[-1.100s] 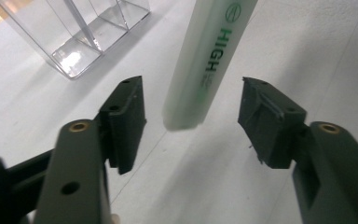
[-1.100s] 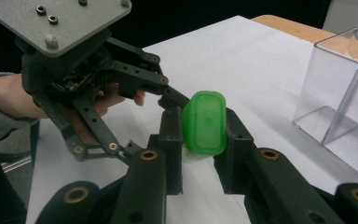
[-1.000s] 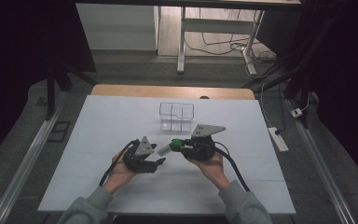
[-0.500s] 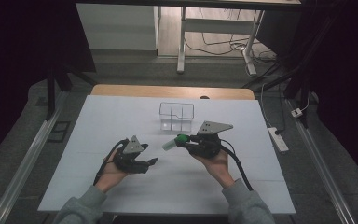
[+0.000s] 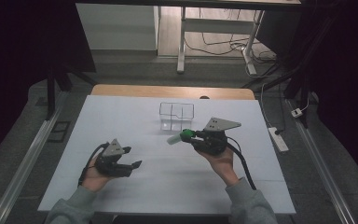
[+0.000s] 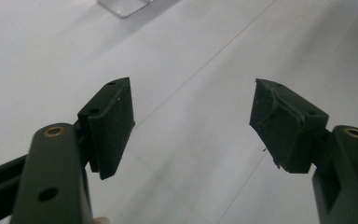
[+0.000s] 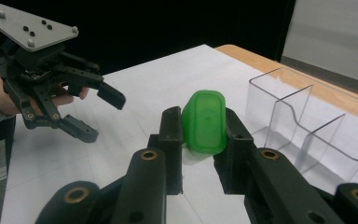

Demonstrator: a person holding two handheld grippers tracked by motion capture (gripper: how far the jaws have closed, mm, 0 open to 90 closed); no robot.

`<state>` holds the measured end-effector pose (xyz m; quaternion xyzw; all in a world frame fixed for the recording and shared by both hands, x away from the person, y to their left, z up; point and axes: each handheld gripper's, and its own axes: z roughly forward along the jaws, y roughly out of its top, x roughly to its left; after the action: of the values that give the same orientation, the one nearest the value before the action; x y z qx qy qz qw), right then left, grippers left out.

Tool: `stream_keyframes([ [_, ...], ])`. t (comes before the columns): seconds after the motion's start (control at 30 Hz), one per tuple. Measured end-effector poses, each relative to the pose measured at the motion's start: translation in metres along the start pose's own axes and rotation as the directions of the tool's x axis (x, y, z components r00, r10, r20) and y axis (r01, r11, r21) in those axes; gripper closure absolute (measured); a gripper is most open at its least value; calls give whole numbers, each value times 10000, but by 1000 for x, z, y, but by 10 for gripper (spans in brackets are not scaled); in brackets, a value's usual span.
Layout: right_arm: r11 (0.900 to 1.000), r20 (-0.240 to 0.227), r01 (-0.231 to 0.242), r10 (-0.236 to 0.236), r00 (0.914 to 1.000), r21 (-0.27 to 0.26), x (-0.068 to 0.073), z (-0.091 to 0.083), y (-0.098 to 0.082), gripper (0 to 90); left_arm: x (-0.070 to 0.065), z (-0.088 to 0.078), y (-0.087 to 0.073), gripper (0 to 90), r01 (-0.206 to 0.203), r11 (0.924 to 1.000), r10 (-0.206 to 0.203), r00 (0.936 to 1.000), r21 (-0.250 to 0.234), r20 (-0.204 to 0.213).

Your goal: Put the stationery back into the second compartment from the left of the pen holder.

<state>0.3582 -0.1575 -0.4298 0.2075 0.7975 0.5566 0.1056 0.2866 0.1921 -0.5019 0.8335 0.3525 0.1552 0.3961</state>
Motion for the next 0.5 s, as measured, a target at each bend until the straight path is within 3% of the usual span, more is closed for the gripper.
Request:
stream_keyframes([
  [0.27,9995,213,-54,61,9998,-322,-6,-5,6,733,10,-13,-21,276,540,9985,-539,9983,27,-213],
  [0.5,9975,451,-217,248,9987,-670,-15,-3,16,734,15,-20,-32,263,716,9973,-711,9970,153,-319],
])
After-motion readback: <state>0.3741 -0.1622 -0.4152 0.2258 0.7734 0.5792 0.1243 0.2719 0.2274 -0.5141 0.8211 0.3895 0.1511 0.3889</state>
